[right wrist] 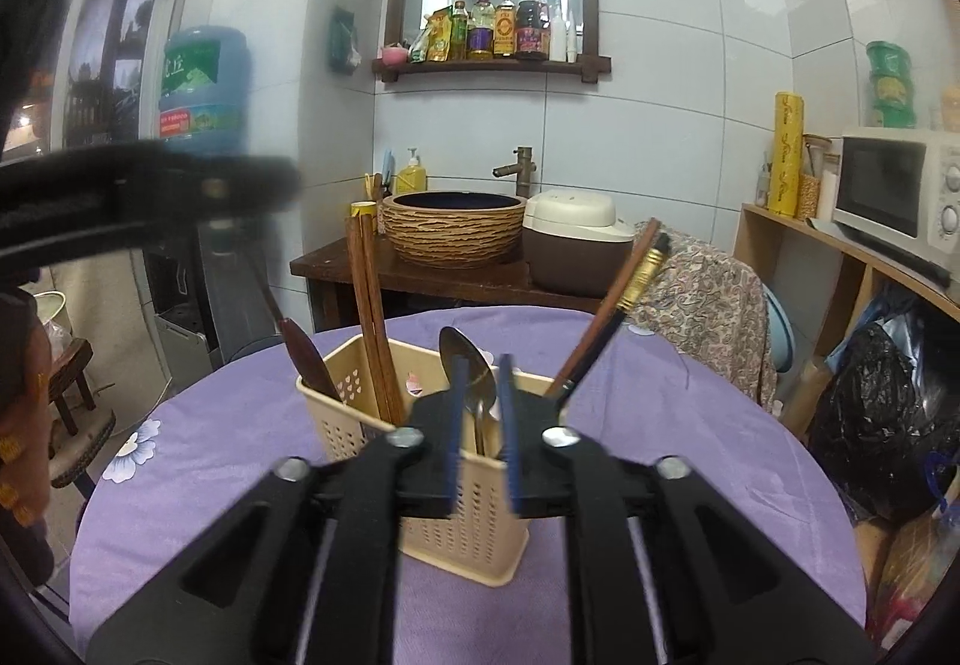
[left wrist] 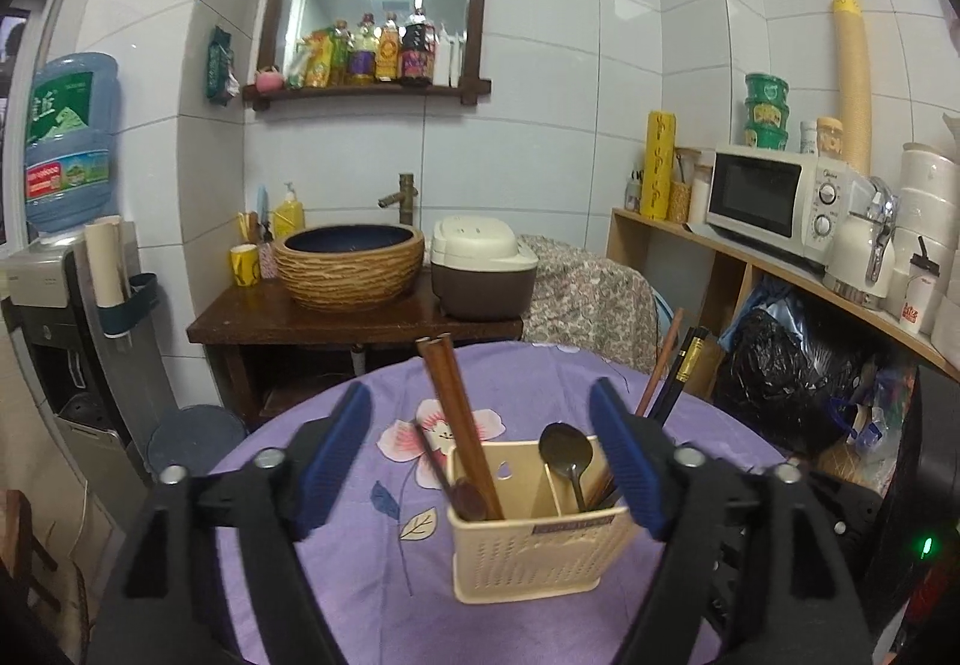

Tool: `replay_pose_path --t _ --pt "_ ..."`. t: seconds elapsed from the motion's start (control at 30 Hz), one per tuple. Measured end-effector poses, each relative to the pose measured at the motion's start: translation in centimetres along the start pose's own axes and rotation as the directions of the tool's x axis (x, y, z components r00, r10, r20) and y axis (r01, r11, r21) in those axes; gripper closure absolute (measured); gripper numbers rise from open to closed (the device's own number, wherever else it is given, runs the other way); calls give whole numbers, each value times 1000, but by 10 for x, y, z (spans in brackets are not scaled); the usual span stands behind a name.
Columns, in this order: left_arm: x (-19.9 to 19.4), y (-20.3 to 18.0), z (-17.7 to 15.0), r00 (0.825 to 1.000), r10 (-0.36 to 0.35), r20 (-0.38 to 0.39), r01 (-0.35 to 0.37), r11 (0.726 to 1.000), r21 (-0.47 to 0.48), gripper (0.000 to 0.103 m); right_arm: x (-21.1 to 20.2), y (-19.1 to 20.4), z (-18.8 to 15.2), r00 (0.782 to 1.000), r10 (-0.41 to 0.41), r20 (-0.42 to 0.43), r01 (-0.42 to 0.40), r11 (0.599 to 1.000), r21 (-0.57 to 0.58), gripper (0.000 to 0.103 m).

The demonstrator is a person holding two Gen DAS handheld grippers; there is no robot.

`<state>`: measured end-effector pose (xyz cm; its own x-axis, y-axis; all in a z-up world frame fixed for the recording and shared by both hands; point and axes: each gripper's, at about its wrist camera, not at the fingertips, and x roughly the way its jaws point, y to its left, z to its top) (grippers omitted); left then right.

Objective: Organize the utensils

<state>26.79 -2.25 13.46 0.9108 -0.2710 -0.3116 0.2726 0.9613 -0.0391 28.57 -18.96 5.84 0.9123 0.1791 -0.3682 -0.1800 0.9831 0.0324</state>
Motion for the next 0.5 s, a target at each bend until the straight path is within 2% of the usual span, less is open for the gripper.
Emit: replay_pose_path --t 0.03,0.07,0.1,0.13,0.17,0.2,0.27,0.37,0.43,0.5 --pt "-11 2 -5 1000 -1 10 1 1000 9 21 -9 -3 -3 1000 6 10 -7 1000 18 38" --pt "-19 4 -11 1000 2 16 -3 1000 16 16 -17 -6 -5 1000 5 23 -6 999 41 32" --pt "-27 6 -17 1000 12 23 -12 1000 19 8 -27 -10 -9 999 1 36 -4 998 68 32" --pt "-38 9 -28 999 23 34 -23 1000 17 4 -37 -13 -13 1000 -10 25 8 996 87 31" --pt "-51 12 -42 998 26 51 -27 1000 14 5 -44 -14 -17 1000 -28 11 27 995 99 27" --pt "-59 14 -50 998 28 61 -29 1000 13 5 -56 -16 -24 998 -58 -7 58 991 118 18" --pt "-83 18 -78 994 52 99 -51 999 -14 5 -78 -16 -39 998 -61 -8 62 987 151 9" --pt "-117 16 -121 989 68 134 -64 997 -34 5 -114 -5 -75 997 -83 -5 82 983 165 6" --pt "-135 10 -143 985 106 136 -101 994 -42 5 -136 7 -102 996 -92 -7 92 983 157 6" --pt "-155 1 -167 985 106 137 -101 994 -40 5 -159 18 -122 995 -102 11 99 983 154 6"
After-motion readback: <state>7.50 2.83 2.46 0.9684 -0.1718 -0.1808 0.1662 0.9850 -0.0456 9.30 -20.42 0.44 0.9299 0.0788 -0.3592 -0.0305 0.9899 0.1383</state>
